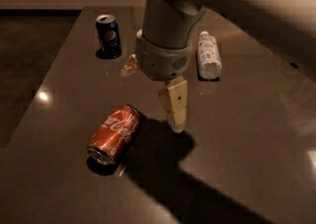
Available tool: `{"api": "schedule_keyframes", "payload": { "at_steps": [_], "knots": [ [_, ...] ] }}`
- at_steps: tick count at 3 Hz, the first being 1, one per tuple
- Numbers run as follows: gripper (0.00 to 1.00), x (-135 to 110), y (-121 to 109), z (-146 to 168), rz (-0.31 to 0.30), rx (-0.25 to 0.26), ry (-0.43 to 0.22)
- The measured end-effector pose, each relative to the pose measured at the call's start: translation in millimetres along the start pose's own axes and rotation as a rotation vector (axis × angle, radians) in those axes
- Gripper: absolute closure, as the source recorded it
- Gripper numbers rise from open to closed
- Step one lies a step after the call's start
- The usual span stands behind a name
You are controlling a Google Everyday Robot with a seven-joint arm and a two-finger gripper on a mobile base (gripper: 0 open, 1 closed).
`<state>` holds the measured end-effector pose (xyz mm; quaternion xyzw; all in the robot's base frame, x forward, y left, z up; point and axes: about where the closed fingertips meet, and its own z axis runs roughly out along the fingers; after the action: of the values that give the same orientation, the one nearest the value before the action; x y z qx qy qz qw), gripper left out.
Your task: Pick coke can
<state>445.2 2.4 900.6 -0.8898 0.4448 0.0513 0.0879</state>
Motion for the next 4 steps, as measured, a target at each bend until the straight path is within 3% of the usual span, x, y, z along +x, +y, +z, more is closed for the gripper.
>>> {"api": "schedule_keyframes", "payload": {
  "at_steps": [2, 3, 4],
  "knots": [
    [0.00, -50, 2, 39, -0.152, -0.046, -0.005],
    [0.00, -63, 2, 55, -0.191, -0.089, 0.001],
    [0.25, -69, 0, 68, -0.205, -0.138, 0.002]
  ]
}}
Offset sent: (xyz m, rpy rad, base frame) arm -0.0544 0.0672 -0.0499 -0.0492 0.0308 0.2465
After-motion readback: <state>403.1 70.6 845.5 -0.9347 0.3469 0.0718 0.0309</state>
